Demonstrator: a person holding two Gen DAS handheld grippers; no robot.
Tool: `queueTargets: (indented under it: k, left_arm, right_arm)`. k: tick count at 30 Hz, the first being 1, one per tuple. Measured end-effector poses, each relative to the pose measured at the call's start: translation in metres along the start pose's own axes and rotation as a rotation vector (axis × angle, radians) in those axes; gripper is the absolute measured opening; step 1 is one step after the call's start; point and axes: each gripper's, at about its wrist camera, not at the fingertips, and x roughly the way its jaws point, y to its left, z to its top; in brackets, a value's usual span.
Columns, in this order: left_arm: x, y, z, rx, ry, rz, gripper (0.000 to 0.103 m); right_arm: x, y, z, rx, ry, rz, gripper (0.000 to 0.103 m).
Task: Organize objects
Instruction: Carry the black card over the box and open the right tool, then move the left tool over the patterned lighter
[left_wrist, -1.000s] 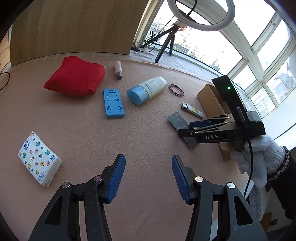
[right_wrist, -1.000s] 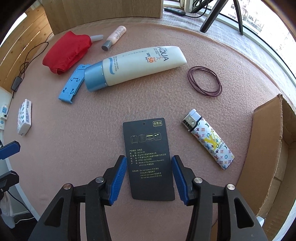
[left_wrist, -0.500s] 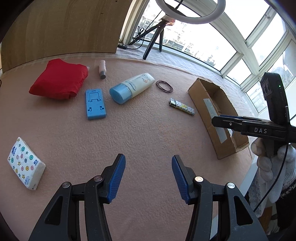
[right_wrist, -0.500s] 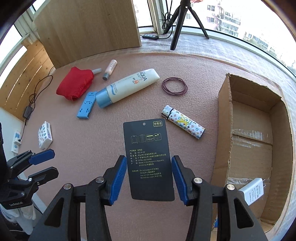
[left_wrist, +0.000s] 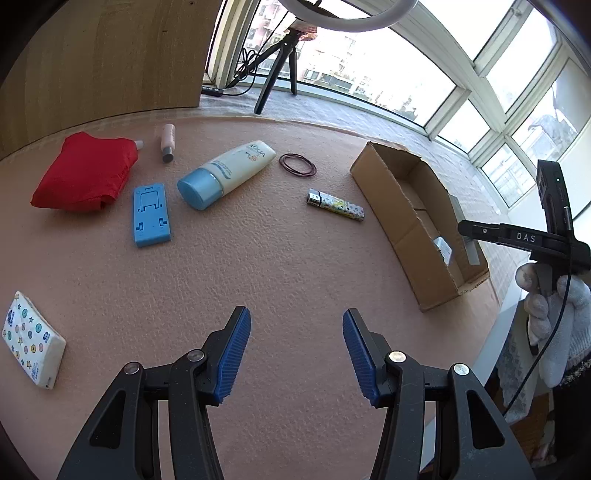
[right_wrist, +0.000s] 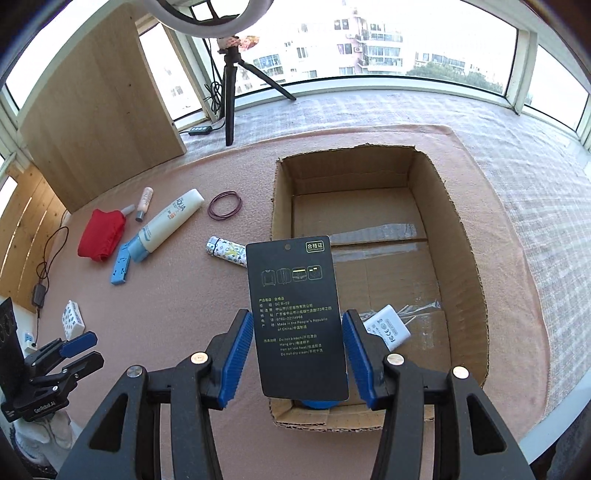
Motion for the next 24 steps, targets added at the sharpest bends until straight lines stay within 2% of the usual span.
queueTargets:
  k: [10, 18, 24]
  left_arm:
    - [0.006, -0.008, 0.001, 0.023, 0.010, 0.007, 0.056]
    - [0.007, -0.012, 0.006, 0.038, 0.012, 0.023, 0.056]
    - [0.014, -0.018, 0.020, 0.072, 0.015, 0.042, 0.056]
  right_arm:
    - [0.018, -0.031, -0.003, 0.043, 0.036, -0.065, 0.046]
    - [0.027, -0.035, -0.007, 0.045, 0.062, -0.071, 0.046]
    - [0.024, -0.037, -0.008, 0.056, 0.057, -0.060, 0.050]
